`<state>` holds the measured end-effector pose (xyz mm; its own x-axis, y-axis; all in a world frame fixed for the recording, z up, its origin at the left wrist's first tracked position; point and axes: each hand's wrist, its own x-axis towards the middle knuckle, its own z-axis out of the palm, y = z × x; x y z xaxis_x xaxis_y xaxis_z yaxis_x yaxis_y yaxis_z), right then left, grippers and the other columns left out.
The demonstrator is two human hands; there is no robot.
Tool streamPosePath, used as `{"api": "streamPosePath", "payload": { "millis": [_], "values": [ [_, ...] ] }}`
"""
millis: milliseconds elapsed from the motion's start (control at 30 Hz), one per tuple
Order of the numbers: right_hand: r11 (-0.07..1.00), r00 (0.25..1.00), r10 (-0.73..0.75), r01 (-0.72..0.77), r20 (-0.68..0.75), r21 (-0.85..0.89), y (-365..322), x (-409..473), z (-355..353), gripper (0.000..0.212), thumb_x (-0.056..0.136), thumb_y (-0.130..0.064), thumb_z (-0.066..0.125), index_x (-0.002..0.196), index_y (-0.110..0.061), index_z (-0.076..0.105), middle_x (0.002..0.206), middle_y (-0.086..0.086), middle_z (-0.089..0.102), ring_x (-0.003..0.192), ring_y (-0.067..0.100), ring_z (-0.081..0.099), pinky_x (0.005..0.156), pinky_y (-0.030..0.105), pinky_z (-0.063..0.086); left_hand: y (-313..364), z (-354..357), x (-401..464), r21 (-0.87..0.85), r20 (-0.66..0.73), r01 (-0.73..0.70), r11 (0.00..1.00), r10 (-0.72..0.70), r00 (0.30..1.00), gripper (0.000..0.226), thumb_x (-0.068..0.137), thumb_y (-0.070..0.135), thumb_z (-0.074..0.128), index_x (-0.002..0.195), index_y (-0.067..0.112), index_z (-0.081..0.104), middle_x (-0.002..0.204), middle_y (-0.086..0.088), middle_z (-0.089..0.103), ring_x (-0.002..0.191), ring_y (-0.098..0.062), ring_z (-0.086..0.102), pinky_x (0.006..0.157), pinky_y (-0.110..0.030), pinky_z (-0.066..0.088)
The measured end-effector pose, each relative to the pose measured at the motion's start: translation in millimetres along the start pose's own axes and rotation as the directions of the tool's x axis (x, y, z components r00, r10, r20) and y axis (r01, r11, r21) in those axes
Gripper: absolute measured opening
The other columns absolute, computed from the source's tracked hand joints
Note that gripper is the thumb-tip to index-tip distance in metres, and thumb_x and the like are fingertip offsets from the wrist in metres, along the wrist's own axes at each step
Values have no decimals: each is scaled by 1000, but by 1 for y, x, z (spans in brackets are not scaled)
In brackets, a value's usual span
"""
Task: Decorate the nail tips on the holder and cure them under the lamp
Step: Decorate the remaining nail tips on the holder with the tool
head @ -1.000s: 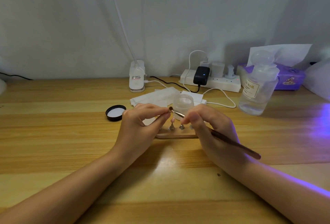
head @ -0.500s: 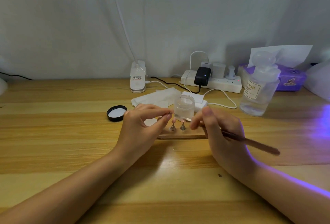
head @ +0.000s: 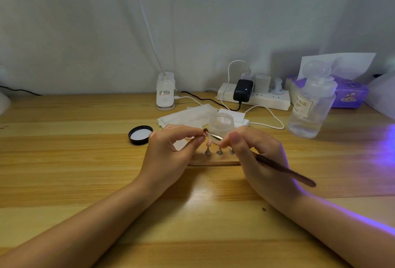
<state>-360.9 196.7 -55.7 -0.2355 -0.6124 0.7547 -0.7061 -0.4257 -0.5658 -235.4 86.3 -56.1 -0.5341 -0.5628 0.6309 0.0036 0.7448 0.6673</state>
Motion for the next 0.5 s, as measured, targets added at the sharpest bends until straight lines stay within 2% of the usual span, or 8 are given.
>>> {"api": "streamPosePath", "payload": {
  "millis": [100, 233, 300, 400, 433, 500],
  "values": [
    [992, 999, 38, -36, -16, 121, 0, -4, -2, 38, 92, -40, 37, 68, -22, 62, 60, -3, 61, 60, 2, 58, 60, 14, 45, -1, 0, 0, 5, 1, 14, 1000, -14, 1000, 22, 76, 9, 70, 91, 25, 68, 85, 17, 66, 89, -3, 60, 75, -10, 43],
    [1000, 999, 28, -28, -33, 5, 0, -1, -1, 29, 93, -30, 39, 79, -20, 62, 72, -12, 60, 70, 0, 58, 65, 11, 42, -1, 0, 1, 17, 12, 14, 1000, -14, 1000, 20, 76, 9, 71, 88, 25, 69, 84, 18, 66, 89, -3, 59, 74, -10, 41],
    [1000, 1000, 21, -21, -14, -10, 1, 0, -1, 27, 93, -34, 38, 81, -25, 61, 76, -10, 62, 73, 2, 59, 66, 14, 44, 1, -1, 0, 17, 22, 6, 1000, -7, 1000, 19, 75, 10, 71, 87, 25, 69, 83, 17, 66, 89, -3, 59, 75, -14, 43],
    [988, 994, 109, -108, -6, 106, 1, -3, -2, 36, 92, -41, 39, 70, -23, 62, 62, -3, 61, 64, 5, 59, 62, 20, 47, 2, -1, 0, 14, 33, 17, 1000, -17, 999, 16, 75, 14, 70, 87, 25, 69, 85, 12, 67, 90, -5, 59, 81, -25, 45],
    [976, 987, 156, -151, -21, 156, 1, -4, -2, 39, 91, -39, 39, 66, -21, 62, 60, 1, 60, 60, 6, 58, 60, 18, 46, 2, -1, 0, 12, 35, 24, 1000, -24, 999, 14, 74, 18, 70, 87, 24, 70, 86, 11, 68, 91, -6, 59, 83, -29, 44],
    [970, 982, 178, -164, -62, 176, 1, -5, -3, 40, 90, -36, 35, 64, -21, 61, 58, -2, 60, 58, 3, 57, 59, 13, 43, 2, -1, 0, 6, 32, 41, 999, -41, 999, 16, 72, 27, 67, 86, 22, 71, 88, 9, 68, 93, -7, 59, 85, -35, 43]
  ]
}}
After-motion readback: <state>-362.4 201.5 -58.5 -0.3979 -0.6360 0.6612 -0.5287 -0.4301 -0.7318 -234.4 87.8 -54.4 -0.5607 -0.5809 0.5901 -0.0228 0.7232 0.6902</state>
